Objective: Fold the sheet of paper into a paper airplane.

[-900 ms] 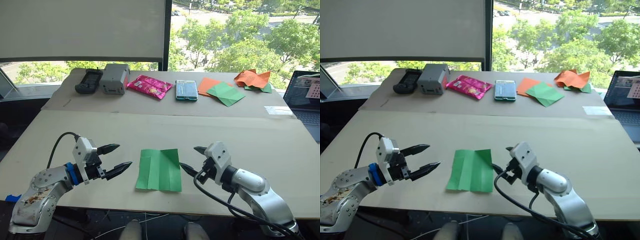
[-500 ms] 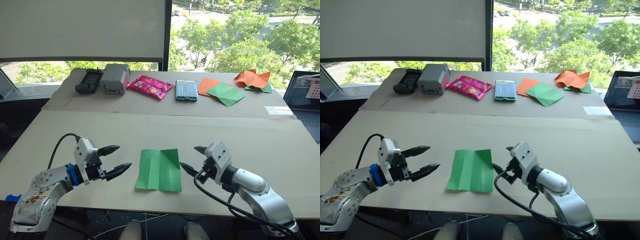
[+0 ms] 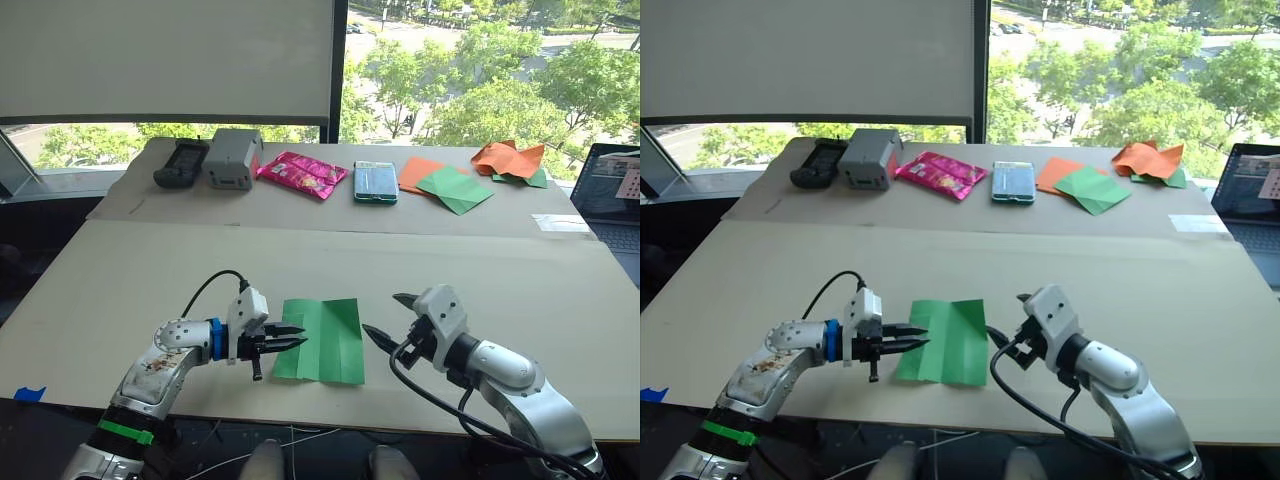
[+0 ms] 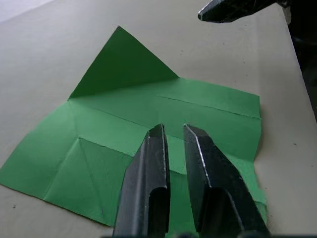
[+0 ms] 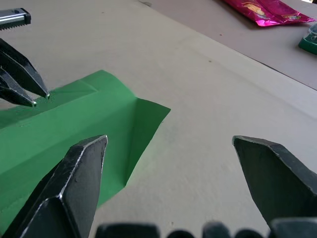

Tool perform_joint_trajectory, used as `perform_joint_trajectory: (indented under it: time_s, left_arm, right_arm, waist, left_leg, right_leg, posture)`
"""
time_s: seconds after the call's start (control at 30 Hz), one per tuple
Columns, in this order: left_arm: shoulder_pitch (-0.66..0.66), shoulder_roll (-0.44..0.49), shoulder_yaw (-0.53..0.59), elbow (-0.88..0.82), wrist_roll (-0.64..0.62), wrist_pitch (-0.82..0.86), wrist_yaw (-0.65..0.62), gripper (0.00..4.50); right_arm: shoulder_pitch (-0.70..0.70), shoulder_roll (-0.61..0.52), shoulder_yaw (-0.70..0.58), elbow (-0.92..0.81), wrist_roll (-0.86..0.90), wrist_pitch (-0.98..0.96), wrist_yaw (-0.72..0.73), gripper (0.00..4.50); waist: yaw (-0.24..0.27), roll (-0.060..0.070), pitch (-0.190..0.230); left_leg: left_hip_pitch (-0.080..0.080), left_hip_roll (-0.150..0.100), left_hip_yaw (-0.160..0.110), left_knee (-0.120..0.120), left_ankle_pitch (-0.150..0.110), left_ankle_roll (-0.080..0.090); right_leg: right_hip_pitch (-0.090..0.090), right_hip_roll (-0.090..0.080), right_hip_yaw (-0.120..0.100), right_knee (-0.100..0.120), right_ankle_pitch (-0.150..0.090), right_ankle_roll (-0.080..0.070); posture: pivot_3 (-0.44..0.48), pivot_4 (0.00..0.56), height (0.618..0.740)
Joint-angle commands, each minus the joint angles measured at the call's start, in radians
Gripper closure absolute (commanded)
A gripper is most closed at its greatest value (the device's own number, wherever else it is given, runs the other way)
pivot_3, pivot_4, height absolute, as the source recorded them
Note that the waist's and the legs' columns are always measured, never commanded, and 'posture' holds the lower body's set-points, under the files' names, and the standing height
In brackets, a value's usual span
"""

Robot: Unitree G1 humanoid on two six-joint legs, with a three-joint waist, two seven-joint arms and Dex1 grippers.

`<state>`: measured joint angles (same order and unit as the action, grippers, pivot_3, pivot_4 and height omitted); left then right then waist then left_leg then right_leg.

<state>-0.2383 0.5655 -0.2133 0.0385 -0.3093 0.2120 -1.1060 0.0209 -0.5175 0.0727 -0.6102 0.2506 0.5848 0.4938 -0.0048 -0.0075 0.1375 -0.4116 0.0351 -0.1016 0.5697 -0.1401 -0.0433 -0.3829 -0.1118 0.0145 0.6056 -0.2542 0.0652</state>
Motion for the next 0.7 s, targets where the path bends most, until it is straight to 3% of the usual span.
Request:
perform_joint_trajectory:
  time_s: [0.03,0.43,0.47,0.57,0.7]
  left_arm:
    - [-0.03,-0.014,-0.026,0.061,0.068,-0.049,0.014,4.46]
    - [-0.019,0.025,-0.117,0.078,0.171,-0.035,-0.035,4.46]
    - [-0.017,0.026,-0.118,0.075,0.17,-0.032,-0.037,4.5]
    - [-0.01,0.026,-0.124,0.071,0.171,-0.034,-0.035,4.5]
    - [0.005,0.039,-0.115,0.057,0.164,-0.025,-0.038,4.5]
  right_arm:
    - [0.008,-0.006,-0.041,-0.093,0.02,0.036,-0.018,0.0]
    - [0.063,-0.055,-0.045,-0.275,0.15,0.231,0.018,0.0]
    - [0.078,-0.071,-0.049,-0.294,0.182,0.25,0.039,0.53]
    - [0.112,-0.108,-0.051,-0.328,0.253,0.279,0.083,1.51]
    - [0.151,-0.181,0.075,-0.301,0.247,0.278,0.143,2.9]
  waist:
    - [-0.003,0.0,0.0]
    - [-0.004,0.002,-0.013]
    - [-0.003,0.002,-0.013]
    - [-0.004,0.002,-0.014]
    - [-0.007,0.0,-0.015]
  left_leg:
    - [0.0,0.0,0.0,0.0,0.0,-0.001]
    - [0.003,0.0,0.0,0.0,-0.002,-0.004]
    - [0.003,0.0,0.0,0.0,-0.002,-0.004]
    - [0.003,0.0,0.0,0.0,-0.002,-0.004]
    - [0.003,0.0,0.0,0.0,-0.002,-0.004]
  right_leg:
    - [0.0,0.0,0.0,0.001,0.0,0.0]
    - [0.001,-0.001,0.0,0.003,-0.001,0.0]
    - [0.001,-0.001,0.0,0.003,-0.001,0.0]
    - [0.001,-0.001,0.0,0.003,-0.001,0.0]
    - [0.001,-0.001,0.0,0.002,-0.001,0.0]
  posture:
    - [0.0,0.15,0.72]
    - [0.0,0.15,0.72]
    - [0.0,0.15,0.72]
    - [0.0,0.15,0.72]
    - [0.0,0.15,0.72]
